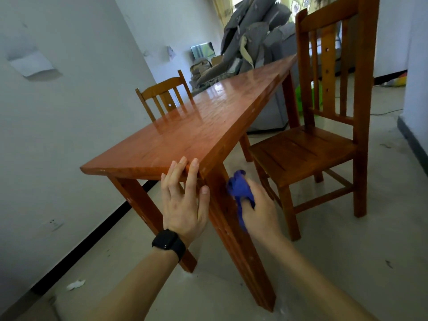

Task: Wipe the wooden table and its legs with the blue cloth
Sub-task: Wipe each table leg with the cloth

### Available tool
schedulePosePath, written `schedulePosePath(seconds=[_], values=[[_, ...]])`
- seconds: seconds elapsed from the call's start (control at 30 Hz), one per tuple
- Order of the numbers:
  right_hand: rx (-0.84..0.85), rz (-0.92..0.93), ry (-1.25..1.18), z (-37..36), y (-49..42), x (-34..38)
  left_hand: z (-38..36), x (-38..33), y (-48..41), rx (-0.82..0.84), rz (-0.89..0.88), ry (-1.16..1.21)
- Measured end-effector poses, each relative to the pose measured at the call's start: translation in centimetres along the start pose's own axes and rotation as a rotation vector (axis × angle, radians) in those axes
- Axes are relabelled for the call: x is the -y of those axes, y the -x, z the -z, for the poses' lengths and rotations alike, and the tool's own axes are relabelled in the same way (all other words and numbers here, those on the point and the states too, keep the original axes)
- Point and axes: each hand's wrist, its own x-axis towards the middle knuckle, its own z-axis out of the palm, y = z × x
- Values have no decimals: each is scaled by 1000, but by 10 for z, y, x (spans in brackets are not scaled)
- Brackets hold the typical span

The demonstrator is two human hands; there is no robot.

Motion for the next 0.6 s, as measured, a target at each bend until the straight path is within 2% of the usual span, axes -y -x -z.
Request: schedulePosePath(seconds=[0.1, 0.2, 0.27, 0.37, 0.43, 0.5, 0.53, 0.6], values=[[-182, 152, -121, 6, -39, 58, 6, 2, -1, 29, -19, -10], [-179, 118, -138, 1, -71, 81, 14, 1, -1, 73, 0, 7], [-163, 113, -147, -3, -60, 88, 18, 0, 1, 89, 25, 40], [35, 241, -182, 5, -8, 96, 21, 2, 1, 106, 20, 87], [208, 266, -207, 16, 18, 99, 21, 3, 2, 125, 15, 113], [285, 265, -201, 26, 23, 103, 22, 1, 4, 149, 24, 157], [252, 271, -205, 30, 16, 106, 23, 0, 4, 164, 33, 177], [44, 278, -201, 34, -8, 114, 31, -1, 1, 196, 40, 207]])
